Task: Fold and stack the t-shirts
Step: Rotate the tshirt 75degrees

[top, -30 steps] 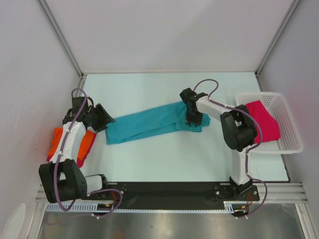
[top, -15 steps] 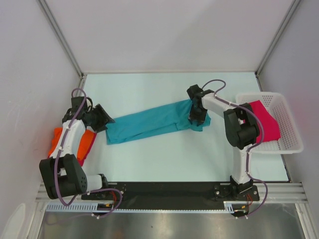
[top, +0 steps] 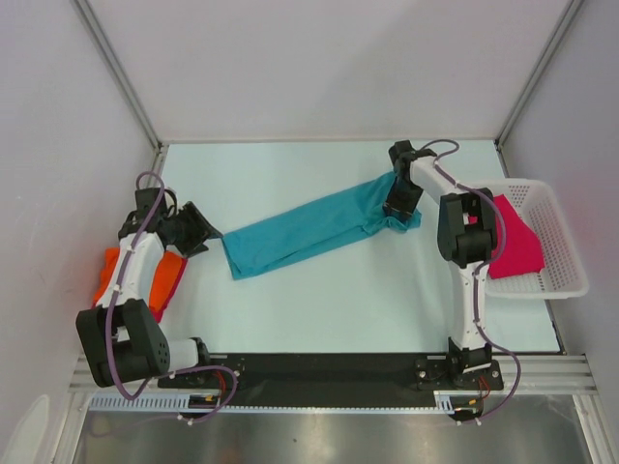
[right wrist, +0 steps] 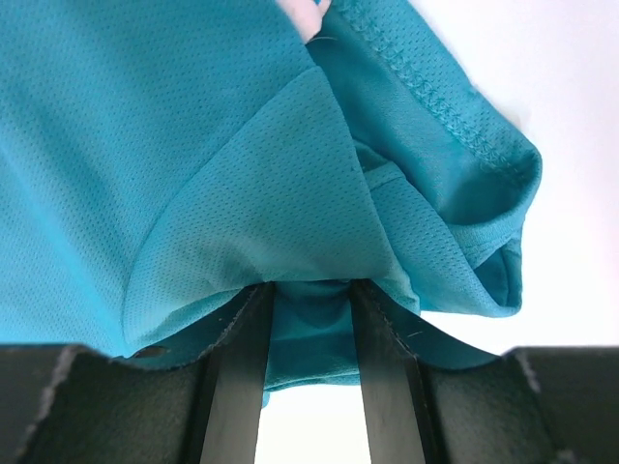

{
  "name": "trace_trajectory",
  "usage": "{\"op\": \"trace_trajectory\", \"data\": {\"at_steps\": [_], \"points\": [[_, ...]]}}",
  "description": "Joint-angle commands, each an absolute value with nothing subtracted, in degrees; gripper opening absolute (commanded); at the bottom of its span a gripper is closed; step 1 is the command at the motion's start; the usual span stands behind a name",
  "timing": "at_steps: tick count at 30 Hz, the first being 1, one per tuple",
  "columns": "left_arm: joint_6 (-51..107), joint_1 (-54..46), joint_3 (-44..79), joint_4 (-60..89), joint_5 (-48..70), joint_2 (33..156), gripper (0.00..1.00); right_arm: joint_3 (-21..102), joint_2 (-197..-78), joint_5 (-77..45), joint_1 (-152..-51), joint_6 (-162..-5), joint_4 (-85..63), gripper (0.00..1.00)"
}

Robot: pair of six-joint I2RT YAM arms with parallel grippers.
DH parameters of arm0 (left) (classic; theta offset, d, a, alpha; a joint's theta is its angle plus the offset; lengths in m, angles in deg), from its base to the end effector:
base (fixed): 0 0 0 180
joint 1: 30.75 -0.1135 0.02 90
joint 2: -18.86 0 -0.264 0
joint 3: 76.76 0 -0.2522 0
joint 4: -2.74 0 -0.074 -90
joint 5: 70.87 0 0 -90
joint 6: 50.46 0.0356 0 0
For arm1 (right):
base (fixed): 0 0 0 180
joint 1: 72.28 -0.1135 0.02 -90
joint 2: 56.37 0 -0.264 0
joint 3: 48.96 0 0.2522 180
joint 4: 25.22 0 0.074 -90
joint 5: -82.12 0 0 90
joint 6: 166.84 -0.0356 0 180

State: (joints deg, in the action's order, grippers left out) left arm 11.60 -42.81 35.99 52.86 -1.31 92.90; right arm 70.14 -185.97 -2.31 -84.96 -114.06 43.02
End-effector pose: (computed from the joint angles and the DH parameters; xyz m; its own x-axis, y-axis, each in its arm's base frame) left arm 0.2534 0.0414 0.2476 -0.7195 -0.6027 -0.3452 -0.3921 0.7627 -0.5143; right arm 0.4472 0.0971 0.1636 -0.8829 0.4184 -0.2131 0.4195 0.9068 0.0423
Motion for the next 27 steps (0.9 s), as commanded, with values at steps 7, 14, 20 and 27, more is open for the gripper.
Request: {"op": "trace_trajectory", "data": {"at_steps": [7, 14, 20, 27], "points": [[12.39, -43.94, 36.21, 51.40, -2.66, 90.40, 0.60, 96.71, -203.40, 9.96, -80.89, -108.31, 48.56, 0.44], [10.11, -43.85, 37.71, 48.06, -3.28, 93.21, 0.60, 98.04, -196.57, 10.75, -82.29, -106.99, 47.34, 0.43], [8.52, -40.70, 33.24, 44.54, -4.77, 103.21, 0.60, 96.64, -189.62, 12.25, -87.21, -105.41, 48.22, 0.44], [3.34, -37.61, 24.11, 41.64, -7.67, 114.21, 0.63, 90.93, -178.73, 12.16, -94.41, -104.71, 48.92, 0.45]]}}
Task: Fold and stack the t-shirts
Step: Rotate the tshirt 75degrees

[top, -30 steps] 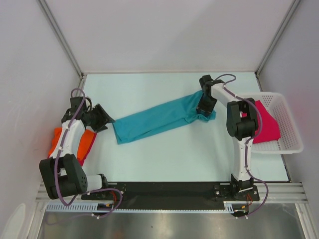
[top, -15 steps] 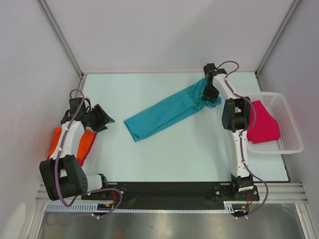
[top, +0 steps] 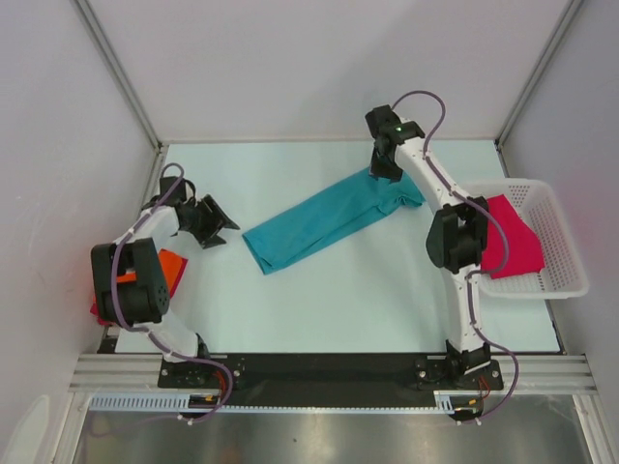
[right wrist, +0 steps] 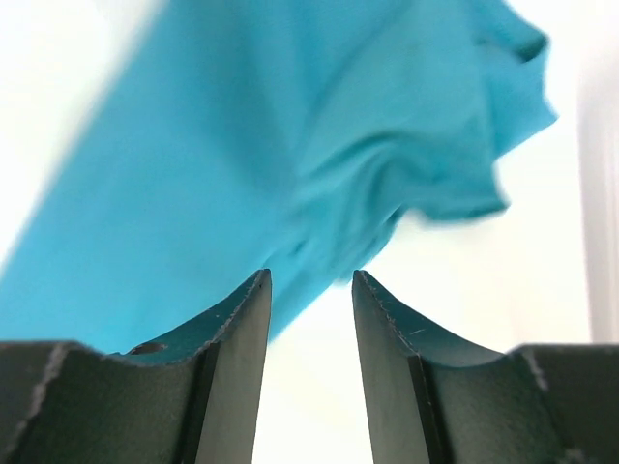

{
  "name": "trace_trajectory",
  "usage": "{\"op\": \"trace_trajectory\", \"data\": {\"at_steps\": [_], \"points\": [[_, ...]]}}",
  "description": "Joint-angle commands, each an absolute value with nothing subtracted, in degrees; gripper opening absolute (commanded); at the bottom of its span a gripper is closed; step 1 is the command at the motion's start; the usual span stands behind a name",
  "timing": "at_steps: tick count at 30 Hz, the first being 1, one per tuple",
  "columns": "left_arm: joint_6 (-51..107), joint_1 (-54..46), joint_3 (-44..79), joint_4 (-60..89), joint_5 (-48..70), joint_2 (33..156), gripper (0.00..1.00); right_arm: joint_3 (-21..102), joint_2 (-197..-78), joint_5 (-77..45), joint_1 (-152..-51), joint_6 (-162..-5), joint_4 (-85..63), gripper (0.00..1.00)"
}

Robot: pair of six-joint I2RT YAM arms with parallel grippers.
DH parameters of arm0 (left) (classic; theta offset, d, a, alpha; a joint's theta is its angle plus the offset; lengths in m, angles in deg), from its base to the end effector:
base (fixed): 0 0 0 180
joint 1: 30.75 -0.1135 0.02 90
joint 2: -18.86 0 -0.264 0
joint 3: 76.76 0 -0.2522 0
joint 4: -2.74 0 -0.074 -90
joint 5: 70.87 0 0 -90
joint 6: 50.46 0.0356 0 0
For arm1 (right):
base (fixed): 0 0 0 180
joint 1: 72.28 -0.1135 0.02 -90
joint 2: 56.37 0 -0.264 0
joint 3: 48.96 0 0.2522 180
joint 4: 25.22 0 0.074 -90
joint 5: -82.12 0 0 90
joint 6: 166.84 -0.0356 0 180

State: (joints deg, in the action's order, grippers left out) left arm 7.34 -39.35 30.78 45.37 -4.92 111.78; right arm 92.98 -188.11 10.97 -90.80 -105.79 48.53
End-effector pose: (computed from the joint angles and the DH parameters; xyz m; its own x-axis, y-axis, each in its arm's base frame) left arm 0.3165 0.0332 0.1940 -0.7705 -0.6087 -0.1893 -0.4311 0.7163 -0.5487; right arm 0.4701 0.1454 0.2587 -0.8223 0.2076 -0.5298 0.2673 0.9629 -0.0375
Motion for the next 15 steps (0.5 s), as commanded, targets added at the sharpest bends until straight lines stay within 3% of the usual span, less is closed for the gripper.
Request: {"op": "trace_trajectory", "data": {"at_steps": [1, 7, 15], "points": [[2.90, -36.57, 23.31, 41.47, -7.67, 116.22, 0.64, 88.92, -177.67, 12.16, -95.03, -104.79, 48.92, 0.45], [0.52, -32.87, 17.76, 40.24, -6.62, 124.92, 0.64, 75.40, -168.36, 10.50, -99.08, -105.85, 46.82, 0.45], [1.22, -32.69, 17.41, 40.14, -4.07, 127.05, 0.64, 63.86, -158.94, 11.28, -100.57, -106.99, 45.94, 0.45]]}}
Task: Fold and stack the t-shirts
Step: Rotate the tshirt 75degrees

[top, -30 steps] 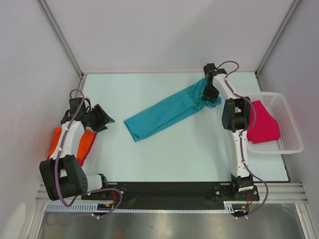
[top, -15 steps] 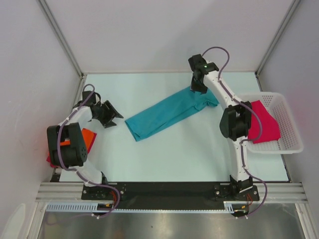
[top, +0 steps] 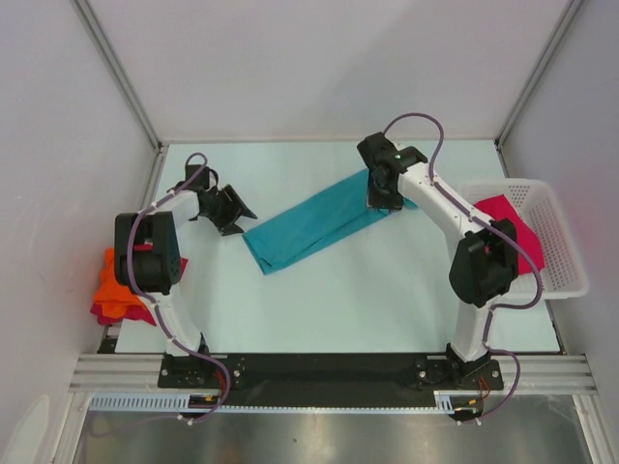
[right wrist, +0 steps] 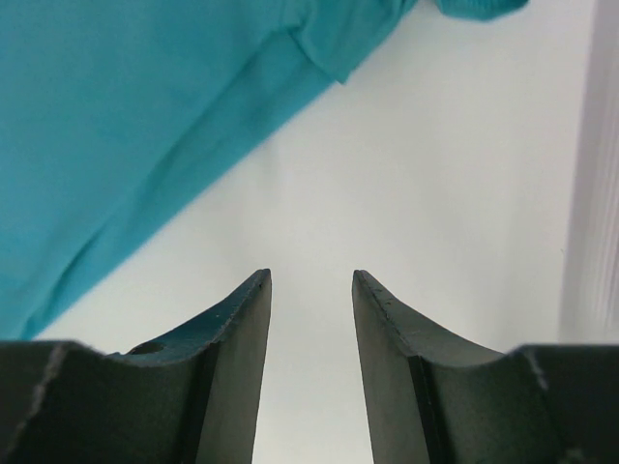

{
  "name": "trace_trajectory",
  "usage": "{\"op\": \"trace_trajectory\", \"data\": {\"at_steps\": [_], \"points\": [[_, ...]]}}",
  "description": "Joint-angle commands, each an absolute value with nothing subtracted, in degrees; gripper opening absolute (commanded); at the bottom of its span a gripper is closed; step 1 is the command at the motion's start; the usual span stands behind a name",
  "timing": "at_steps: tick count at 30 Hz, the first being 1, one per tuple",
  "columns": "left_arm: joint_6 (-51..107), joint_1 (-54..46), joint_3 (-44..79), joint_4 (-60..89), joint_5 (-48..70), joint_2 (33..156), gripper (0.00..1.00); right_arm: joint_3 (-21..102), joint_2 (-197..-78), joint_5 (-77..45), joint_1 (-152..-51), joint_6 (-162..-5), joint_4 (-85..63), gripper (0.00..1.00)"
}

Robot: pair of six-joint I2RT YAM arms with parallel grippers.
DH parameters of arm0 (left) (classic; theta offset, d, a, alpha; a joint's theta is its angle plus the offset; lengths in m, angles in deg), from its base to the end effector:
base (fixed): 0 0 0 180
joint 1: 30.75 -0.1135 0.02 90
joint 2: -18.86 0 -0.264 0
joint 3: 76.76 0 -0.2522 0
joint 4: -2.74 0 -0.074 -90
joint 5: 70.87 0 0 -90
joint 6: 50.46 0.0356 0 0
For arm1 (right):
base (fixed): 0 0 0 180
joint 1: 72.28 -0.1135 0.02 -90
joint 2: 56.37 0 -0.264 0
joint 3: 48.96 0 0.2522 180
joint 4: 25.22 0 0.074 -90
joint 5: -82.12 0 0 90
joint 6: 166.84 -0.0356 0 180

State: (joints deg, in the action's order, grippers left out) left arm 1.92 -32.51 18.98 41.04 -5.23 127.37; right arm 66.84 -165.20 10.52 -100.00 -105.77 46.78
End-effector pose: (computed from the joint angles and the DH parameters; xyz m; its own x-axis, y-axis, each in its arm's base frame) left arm 0.3831 -0.0029 0.1658 -0.8015 -0.5810 -0.1417 -0.4131 0.7092 -0.5713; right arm 0.3602 0.1766 0.2963 -0.8588 0.0673 -0.5079 0.1051 0.9934 -0.0462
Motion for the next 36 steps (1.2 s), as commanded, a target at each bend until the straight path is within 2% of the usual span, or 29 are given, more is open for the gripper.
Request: {"op": "trace_trajectory", "data": {"at_steps": [1, 18, 23, 29, 31, 34, 35, 36], "points": [[1.48, -32.69, 17.32, 40.41, -3.55, 127.14, 0.64, 63.24, -158.41, 11.46, -100.84, -107.17, 46.11, 0.45], [1.93, -32.60, 19.51, 41.64, 1.12, 128.02, 0.59, 61.39, -151.73, 11.98, -101.19, -108.75, 49.97, 0.44], [-0.27, -32.69, 25.22, 36.90, -0.64, 127.05, 0.51, 62.36, -149.62, 13.48, -101.19, -108.31, 52.17, 0.44], [-1.06, -31.90, 31.20, 33.12, -3.01, 127.05, 0.47, 62.10, -149.09, 14.01, -101.10, -108.31, 53.05, 0.44], [-1.15, -31.72, 32.00, 32.50, -3.28, 126.53, 0.43, 61.83, -149.00, 13.83, -101.19, -108.48, 53.05, 0.44], [-1.24, -31.63, 33.40, 32.06, -4.50, 125.30, 0.31, 61.22, -148.83, 13.31, -101.19, -108.57, 52.70, 0.45], [-1.32, -31.72, 34.02, 32.15, -5.73, 124.95, 0.12, 60.95, -148.65, 13.30, -101.19, -108.66, 52.44, 0.44], [-1.76, -31.63, 34.37, 32.15, -6.18, 124.42, 0.05, 60.86, -148.48, 12.87, -101.19, -108.75, 52.44, 0.44]]}}
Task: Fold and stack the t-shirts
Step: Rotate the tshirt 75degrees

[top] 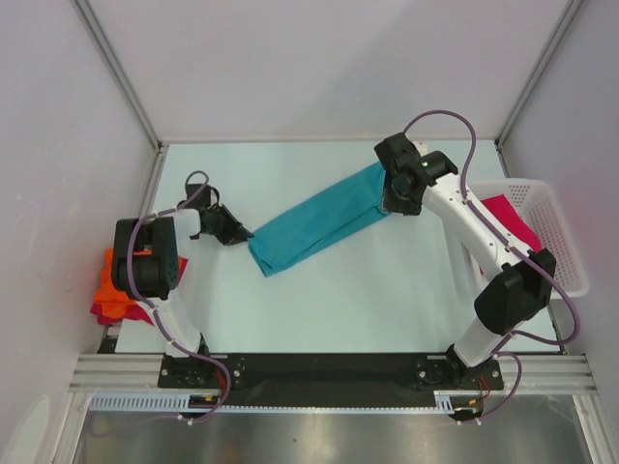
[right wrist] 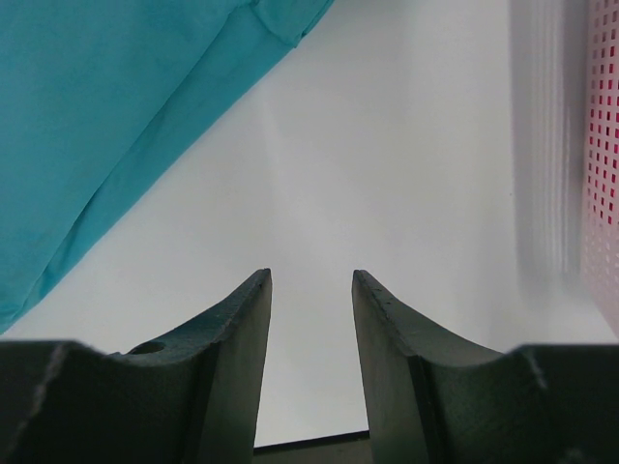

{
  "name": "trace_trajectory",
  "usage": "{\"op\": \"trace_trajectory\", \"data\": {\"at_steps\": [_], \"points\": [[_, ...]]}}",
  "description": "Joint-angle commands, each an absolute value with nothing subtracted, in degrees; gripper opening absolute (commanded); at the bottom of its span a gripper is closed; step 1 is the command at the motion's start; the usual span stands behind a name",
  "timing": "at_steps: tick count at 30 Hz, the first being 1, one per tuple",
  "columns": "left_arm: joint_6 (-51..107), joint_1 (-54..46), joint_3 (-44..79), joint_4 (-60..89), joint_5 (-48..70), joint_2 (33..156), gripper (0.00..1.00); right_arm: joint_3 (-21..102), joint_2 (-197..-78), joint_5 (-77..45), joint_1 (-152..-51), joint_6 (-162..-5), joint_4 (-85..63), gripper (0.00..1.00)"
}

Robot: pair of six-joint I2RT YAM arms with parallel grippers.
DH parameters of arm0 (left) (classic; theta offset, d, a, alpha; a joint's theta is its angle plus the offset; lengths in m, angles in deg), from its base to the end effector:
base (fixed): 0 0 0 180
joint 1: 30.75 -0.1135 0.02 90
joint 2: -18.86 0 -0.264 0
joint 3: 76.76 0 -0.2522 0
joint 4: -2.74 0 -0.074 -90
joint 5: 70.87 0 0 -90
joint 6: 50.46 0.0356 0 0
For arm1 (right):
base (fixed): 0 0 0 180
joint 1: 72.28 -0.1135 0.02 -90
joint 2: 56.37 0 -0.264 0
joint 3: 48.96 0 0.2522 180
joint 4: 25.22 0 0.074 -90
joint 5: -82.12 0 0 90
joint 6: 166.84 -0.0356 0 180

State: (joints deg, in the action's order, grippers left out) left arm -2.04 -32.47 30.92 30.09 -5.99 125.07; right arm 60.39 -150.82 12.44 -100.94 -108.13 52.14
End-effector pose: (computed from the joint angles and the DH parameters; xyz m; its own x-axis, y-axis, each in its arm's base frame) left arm 0.3545 -0.0045 0.1332 -0.7729 -0.6244 -0.1129 -0.4491 0.6641 -0.5977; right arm 0.2989 0.1493 0.3463 -0.8253 0.1040 -0.5550 0.1402 0.9899 -0.0230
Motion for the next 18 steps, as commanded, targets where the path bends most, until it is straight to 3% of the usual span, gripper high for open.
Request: {"op": "trace_trajectory", "data": {"at_steps": [1, 11, 18], "points": [[-1.85, -31.72, 34.63, 32.15, -6.70, 123.11, 0.00, 60.78, -148.30, 12.69, -101.19, -108.66, 52.27, 0.44], [-2.73, -31.11, 39.46, 37.07, -7.94, 106.43, 0.00, 60.25, -147.59, 12.25, -101.10, -107.87, 50.77, 0.44], [-6.33, -22.06, 48.51, 38.48, -7.24, 93.50, 0.00, 59.63, -149.26, 10.49, -101.19, -107.96, 49.19, 0.45]]}}
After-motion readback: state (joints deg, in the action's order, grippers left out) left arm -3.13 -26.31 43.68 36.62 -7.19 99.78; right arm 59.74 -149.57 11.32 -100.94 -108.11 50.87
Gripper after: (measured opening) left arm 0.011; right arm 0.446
